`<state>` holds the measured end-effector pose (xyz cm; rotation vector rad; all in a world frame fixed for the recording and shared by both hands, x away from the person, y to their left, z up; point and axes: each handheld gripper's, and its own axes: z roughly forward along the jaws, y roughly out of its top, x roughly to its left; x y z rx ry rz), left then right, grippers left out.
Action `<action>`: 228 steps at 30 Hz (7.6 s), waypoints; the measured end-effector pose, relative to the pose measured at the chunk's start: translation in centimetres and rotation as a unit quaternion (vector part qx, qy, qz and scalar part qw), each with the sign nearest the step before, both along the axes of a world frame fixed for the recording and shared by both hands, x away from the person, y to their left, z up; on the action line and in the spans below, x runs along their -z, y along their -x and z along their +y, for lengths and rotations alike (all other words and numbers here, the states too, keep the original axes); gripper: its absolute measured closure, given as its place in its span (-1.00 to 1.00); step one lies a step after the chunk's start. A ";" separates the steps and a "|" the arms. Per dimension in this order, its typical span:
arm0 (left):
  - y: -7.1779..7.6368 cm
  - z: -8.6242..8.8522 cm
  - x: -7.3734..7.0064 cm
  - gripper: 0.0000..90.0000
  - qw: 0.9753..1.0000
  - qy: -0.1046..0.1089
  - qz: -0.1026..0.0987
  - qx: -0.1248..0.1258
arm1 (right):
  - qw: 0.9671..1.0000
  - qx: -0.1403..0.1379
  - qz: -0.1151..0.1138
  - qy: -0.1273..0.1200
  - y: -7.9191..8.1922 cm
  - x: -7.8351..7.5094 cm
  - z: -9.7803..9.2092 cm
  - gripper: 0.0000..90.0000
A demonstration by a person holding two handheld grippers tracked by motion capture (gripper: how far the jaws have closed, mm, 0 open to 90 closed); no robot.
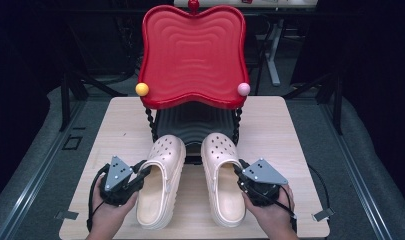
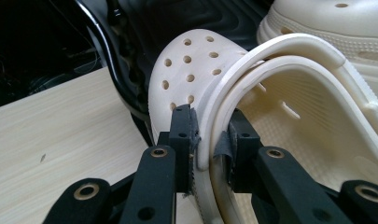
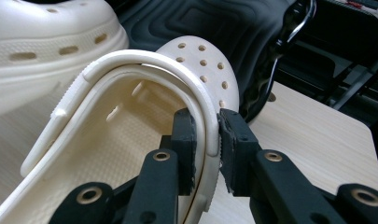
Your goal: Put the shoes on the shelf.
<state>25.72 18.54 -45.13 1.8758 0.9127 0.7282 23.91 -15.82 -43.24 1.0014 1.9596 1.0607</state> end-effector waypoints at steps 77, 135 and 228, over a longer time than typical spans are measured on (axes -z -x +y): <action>-11.0 -6.0 -1.4 0.60 0.997 -0.014 -0.053 -0.048 | 0.998 0.042 -0.036 -0.024 -10.8 0.0 4.8 0.67; -7.5 -4.4 -2.1 -0.09 0.997 0.055 -0.047 -0.006 | 0.998 -0.026 -0.037 -0.032 -7.7 -0.7 3.4 0.14; -0.2 -3.6 6.4 1.00 0.994 0.038 0.070 0.078 | 0.976 -0.120 0.139 -0.116 -2.6 7.9 3.0 1.00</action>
